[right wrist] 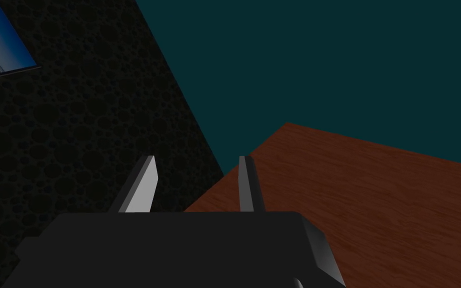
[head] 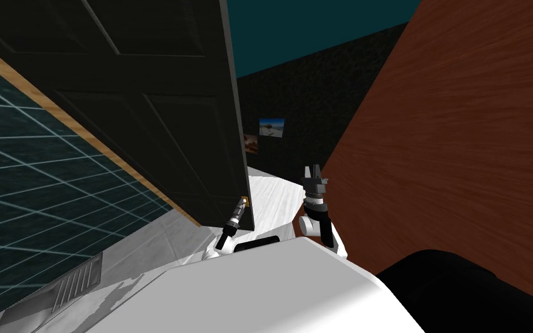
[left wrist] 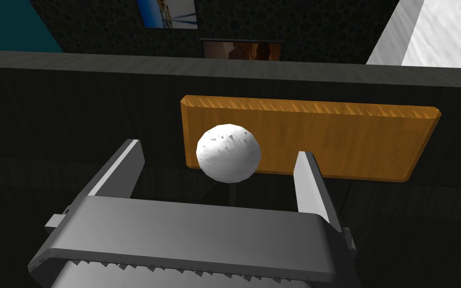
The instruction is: Push the door open
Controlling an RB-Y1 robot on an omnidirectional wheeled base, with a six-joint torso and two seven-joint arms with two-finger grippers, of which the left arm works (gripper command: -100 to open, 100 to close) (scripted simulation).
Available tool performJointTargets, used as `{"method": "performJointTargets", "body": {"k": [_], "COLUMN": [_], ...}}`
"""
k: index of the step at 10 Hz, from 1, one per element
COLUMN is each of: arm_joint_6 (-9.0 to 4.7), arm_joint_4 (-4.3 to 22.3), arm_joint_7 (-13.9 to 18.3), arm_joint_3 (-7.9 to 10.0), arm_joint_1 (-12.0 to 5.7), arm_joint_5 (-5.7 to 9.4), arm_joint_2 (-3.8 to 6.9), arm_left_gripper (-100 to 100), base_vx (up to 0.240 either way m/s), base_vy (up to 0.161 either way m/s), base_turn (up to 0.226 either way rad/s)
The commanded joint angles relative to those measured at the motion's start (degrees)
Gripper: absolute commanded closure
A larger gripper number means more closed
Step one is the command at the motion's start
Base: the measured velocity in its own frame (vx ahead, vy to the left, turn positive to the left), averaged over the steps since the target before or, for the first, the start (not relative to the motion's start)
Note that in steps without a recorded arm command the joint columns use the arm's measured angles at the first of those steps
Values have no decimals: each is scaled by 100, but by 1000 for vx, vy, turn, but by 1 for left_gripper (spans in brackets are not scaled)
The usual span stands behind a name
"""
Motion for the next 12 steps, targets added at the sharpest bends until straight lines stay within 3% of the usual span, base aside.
{"method": "performJointTargets", "body": {"k": [1,2,3,8,12], "arm_joint_6": [-20,-21,-21,-21,20], "arm_joint_4": [7,14,14,14,19], "arm_joint_7": [-18,-11,-11,-11,-125], "arm_joint_3": [16,7,7,7,176], "arm_joint_1": [3,9,9,9,13], "arm_joint_5": [5,3,3,3,70], "arm_joint_2": [-33,-23,-23,-23,112], "arm_left_gripper": [-100,-100,100,100,100], "base_vx": [206,79,-17,-14,173], "base_vy": [-58,-21,0,4,-47], "base_turn": [-8,13,-9,-2,109]}}
